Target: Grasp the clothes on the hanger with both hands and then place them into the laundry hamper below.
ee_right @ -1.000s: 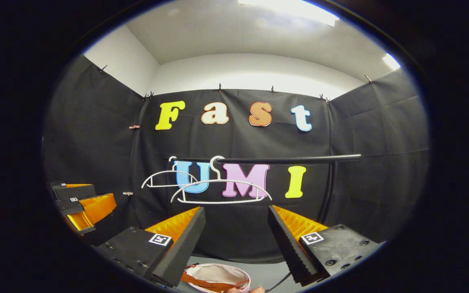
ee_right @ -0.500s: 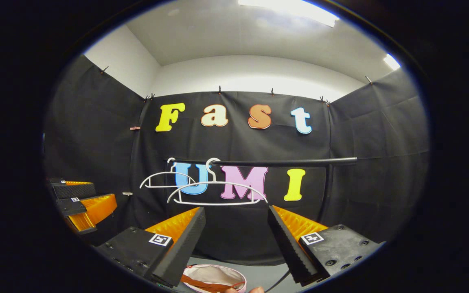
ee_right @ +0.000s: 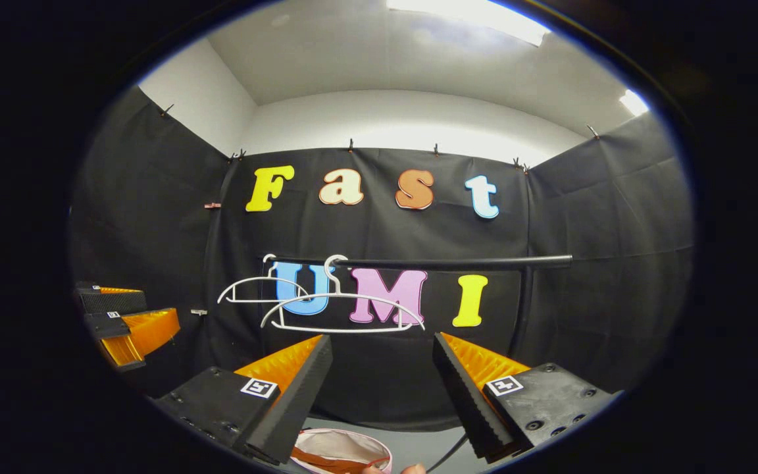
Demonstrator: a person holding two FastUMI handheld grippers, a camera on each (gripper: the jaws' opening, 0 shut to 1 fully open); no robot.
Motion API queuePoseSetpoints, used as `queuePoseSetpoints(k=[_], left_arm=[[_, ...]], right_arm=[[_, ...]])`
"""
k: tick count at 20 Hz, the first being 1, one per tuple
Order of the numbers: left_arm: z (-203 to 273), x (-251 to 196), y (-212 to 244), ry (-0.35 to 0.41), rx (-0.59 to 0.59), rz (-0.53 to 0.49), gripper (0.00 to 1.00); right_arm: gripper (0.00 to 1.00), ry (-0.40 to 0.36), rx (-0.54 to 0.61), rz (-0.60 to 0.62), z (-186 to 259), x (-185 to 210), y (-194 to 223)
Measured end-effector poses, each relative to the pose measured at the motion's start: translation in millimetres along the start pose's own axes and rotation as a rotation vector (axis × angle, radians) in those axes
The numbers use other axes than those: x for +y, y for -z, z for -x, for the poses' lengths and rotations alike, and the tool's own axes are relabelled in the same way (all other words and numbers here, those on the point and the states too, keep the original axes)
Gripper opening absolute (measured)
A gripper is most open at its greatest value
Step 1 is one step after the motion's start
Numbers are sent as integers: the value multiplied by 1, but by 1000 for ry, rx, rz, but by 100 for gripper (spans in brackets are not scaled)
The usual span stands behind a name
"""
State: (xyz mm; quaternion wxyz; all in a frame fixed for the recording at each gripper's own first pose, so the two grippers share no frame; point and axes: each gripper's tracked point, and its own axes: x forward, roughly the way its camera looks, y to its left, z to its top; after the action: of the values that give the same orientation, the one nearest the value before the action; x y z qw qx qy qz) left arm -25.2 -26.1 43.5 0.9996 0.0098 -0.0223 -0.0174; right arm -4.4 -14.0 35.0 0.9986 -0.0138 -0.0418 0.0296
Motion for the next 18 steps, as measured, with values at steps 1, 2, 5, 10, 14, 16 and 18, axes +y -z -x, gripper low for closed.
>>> queuePoseSetpoints(k=[1, 2, 5, 10, 14, 16, 18], left_arm=[[0, 1, 2, -2, 2, 0, 95], [0, 1, 2, -2, 1, 0, 95], [-2, 2, 2, 1, 4, -5, 95], [-3, -1, 1, 11, -1, 5, 95], [-4, -1, 3, 10, 5, 1, 95], [-4, -2, 3, 13, 4, 9, 92], [-4, -1, 3, 11, 4, 11, 95]], right_arm=[[99, 2, 4, 2, 0, 1, 1], [99, 3, 5, 5, -1, 0, 2], [99, 11, 2, 10, -1, -4, 0], [99, 13, -2, 9, -1, -4, 1], [99, 12, -4, 10, 0, -4, 0], [99, 13, -5, 16, 0, -5, 0], [99, 12, -3, 15, 0, -3, 0]])
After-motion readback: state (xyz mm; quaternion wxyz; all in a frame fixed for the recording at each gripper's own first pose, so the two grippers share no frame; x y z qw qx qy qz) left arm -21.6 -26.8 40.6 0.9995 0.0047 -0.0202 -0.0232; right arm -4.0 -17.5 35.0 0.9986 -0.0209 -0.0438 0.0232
